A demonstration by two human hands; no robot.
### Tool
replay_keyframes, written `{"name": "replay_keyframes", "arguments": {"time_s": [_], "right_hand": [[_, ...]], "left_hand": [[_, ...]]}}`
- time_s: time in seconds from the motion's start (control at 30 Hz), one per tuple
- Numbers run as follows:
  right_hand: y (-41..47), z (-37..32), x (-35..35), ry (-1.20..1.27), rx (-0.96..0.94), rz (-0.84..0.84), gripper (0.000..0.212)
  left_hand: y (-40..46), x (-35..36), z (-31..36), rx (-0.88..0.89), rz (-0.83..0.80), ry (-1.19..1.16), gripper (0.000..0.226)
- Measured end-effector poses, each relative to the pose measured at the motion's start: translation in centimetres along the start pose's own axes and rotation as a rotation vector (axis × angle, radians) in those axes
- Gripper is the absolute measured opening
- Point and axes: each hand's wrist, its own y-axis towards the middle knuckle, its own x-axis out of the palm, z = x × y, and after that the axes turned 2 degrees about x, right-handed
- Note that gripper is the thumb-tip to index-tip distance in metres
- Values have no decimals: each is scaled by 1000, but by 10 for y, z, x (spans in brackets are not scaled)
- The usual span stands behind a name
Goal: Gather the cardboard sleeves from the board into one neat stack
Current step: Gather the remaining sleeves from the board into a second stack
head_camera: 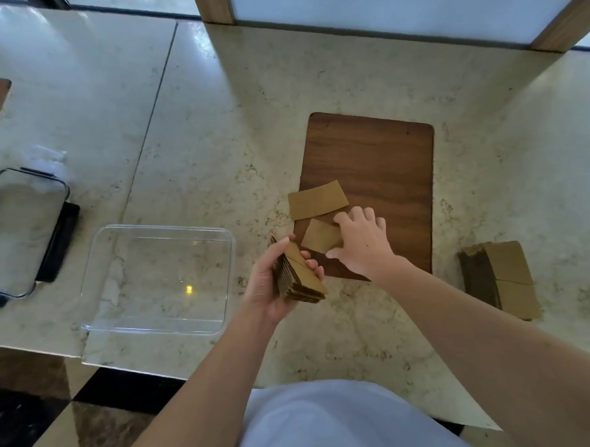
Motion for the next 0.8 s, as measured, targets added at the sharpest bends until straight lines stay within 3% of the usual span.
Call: {"name": "replay_keyframes", "arguments": {"time_s": [0.07,0.17,0.27,0.37,0.43,0.53,0.6,0.7,0.8], "right_hand": [[2,4,-4,83,47,-42,42],[-2,12,-15,572,140,-215,17],[-12,10,-29,913,220,-285,20],[-22,3,-39,1038,273,-332,24],[-26,2,-44,1065,204,-437,26],[-26,7,-64,984,10,-805,28],[-19,2,-83,708,-131,-987,26],[-4,-25,-95,180,-352,-879,27],[4,-49,-90,55,-396,-590,47]], "left_hand": [[2,-4,-1,-12,-2,-3,50],[6,-12,-3,-60,13,17,34],[9,-15,-7,-69,52,24,25],[15,-14,-11,-33,112,70,27],[16,-12,-11,-28,104,84,28],[12,-12,-4,-59,57,204,35],[10,-14,0,-162,-29,289,38],[8,-11,-4,-387,-180,262,52],[5,-12,-11,-419,-318,46,78]]}}
